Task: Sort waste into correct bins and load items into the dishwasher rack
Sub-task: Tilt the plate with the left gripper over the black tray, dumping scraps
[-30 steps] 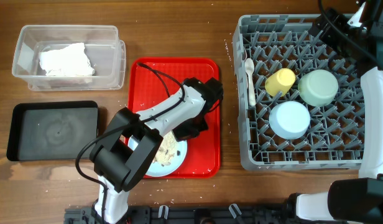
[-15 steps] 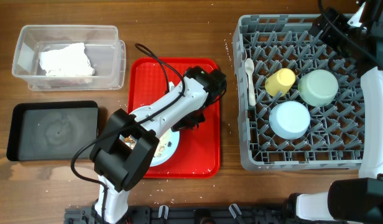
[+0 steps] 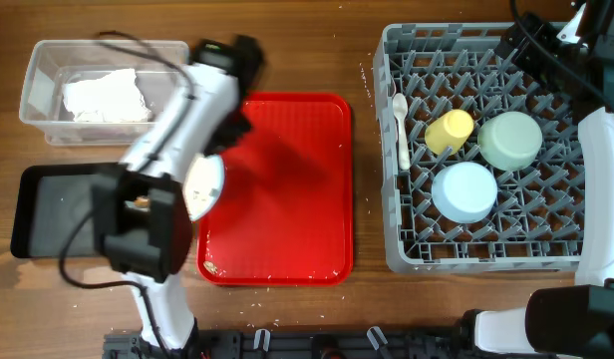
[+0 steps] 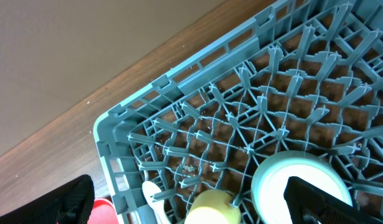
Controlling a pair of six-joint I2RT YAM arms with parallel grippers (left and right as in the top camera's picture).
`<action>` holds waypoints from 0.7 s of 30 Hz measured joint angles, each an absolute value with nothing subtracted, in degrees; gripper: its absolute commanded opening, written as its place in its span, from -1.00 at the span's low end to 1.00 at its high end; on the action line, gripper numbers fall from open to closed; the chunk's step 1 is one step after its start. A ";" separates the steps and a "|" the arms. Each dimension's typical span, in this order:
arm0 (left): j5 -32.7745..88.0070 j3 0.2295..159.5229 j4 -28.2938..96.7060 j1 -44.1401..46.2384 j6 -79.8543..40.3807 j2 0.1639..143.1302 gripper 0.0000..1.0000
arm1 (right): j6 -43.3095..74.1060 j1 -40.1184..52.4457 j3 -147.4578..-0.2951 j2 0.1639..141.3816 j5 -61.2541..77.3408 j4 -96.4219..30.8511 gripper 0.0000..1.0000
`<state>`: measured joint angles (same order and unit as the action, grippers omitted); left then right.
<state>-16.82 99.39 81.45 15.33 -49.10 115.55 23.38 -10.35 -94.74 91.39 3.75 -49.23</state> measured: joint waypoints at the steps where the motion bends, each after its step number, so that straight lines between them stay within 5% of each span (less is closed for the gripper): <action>1: -17.28 99.39 81.38 13.06 -48.88 115.09 -0.92 | 23.38 -10.35 -94.74 91.39 3.75 -49.23 0.99; 21: -12.25 99.46 67.05 -15.68 -47.20 113.49 -0.92 | 23.38 -10.35 -94.74 91.39 3.77 -49.25 0.99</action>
<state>-12.25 99.46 67.05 -15.68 -47.20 113.49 23.38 -10.35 -94.74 91.39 3.77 -49.25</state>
